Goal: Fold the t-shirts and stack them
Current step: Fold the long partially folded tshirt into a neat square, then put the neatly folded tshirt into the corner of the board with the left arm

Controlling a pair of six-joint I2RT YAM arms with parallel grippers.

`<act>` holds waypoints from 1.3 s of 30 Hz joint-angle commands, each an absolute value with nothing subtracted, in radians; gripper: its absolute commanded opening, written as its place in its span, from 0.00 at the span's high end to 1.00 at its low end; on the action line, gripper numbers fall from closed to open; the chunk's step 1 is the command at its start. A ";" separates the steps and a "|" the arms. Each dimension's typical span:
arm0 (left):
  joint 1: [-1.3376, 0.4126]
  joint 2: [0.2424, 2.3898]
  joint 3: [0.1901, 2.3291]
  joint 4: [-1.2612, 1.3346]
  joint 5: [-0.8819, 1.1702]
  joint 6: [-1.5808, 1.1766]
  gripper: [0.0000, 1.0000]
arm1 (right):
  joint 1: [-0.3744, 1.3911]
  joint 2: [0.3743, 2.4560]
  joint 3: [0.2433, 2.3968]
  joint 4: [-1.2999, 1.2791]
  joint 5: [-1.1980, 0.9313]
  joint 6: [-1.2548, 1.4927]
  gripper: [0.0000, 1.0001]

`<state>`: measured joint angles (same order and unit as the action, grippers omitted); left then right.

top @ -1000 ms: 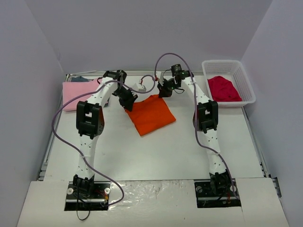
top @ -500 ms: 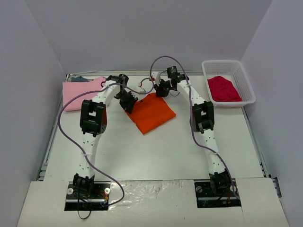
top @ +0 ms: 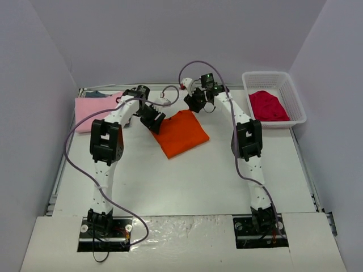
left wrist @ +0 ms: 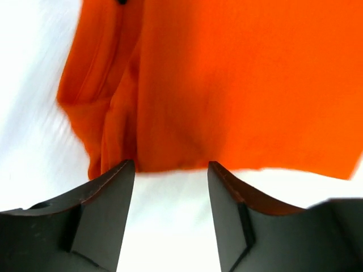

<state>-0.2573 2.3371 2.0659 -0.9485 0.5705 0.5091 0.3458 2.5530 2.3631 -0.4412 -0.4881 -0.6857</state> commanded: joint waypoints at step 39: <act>0.089 1.468 1.092 -0.123 0.752 -0.311 0.03 | 0.914 2.066 1.549 -0.376 -0.081 -0.692 0.61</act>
